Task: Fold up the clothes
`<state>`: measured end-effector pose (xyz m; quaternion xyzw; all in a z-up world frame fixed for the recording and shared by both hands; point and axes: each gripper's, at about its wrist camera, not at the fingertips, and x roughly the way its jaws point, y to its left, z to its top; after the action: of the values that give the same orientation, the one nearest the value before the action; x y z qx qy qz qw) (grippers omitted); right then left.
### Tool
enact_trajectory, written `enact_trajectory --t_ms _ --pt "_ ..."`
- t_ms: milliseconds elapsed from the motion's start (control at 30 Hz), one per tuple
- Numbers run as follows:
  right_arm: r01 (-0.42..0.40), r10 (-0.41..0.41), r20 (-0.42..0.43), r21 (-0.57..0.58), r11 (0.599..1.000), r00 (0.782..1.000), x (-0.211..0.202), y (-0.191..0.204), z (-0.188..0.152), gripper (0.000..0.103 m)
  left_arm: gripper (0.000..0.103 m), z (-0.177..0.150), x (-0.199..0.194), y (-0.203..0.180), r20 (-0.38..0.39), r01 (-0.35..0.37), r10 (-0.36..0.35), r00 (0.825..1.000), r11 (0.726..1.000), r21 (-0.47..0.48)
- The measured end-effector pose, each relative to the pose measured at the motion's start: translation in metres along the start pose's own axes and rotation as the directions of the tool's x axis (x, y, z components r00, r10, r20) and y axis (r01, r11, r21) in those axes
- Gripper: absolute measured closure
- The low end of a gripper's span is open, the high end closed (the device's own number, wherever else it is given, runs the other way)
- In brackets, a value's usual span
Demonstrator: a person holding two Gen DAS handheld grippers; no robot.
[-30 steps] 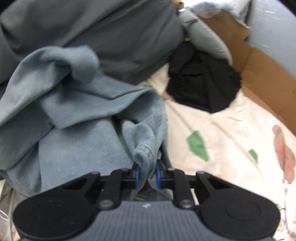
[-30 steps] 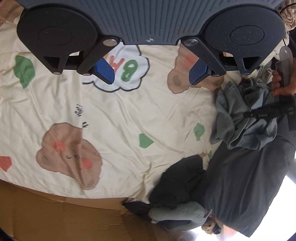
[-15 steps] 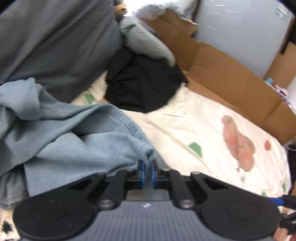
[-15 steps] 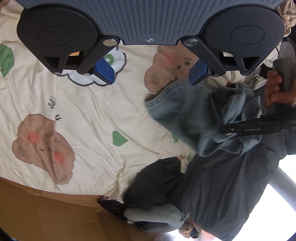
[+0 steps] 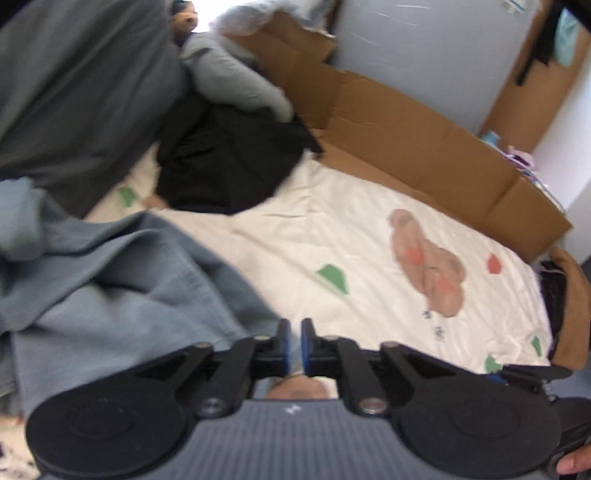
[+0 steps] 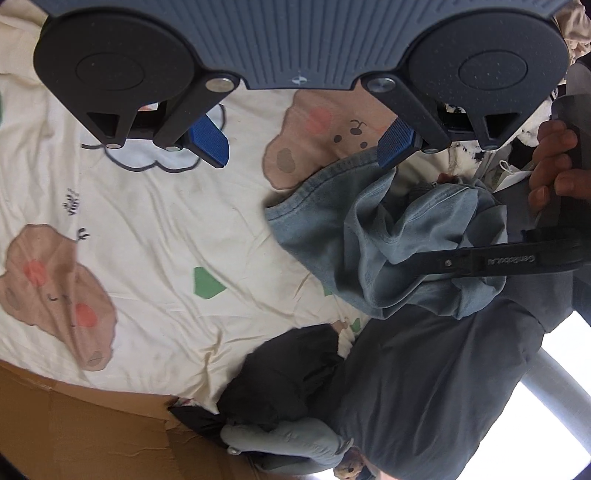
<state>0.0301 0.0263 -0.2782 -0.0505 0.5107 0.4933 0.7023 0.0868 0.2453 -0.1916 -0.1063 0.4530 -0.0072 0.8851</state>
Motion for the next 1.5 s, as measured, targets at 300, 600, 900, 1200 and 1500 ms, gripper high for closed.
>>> enact_trajectory --t_ms 300,600,900,1200,1500 --pt "-0.085 0.079 -0.065 -0.101 0.991 0.995 0.054 0.024 0.01 0.011 0.052 -0.015 -0.018 0.063 -0.032 -0.148 0.146 0.989 0.985 -0.09" --pt "-0.131 0.121 -0.075 -0.144 0.981 0.99 0.099 0.031 0.023 0.006 0.038 -0.032 -0.036 0.104 -0.028 -0.232 0.231 0.973 0.956 -0.18" --pt "-0.184 0.17 -0.112 -0.126 0.975 0.979 0.143 0.044 0.04 0.006 0.026 -0.052 -0.013 0.131 -0.124 -0.34 0.32 0.939 0.917 -0.21" --pt "-0.199 0.177 -0.135 -0.171 0.965 0.975 0.161 0.063 0.045 0.006 0.018 -0.064 0.002 0.165 -0.148 -0.34 0.307 0.94 0.876 -0.343" --pt "-0.185 0.156 -0.178 -0.157 0.97 0.972 0.173 0.057 0.045 0.094 0.081 -0.06 0.022 0.18 -0.15 -0.299 0.26 0.954 0.855 -0.424"
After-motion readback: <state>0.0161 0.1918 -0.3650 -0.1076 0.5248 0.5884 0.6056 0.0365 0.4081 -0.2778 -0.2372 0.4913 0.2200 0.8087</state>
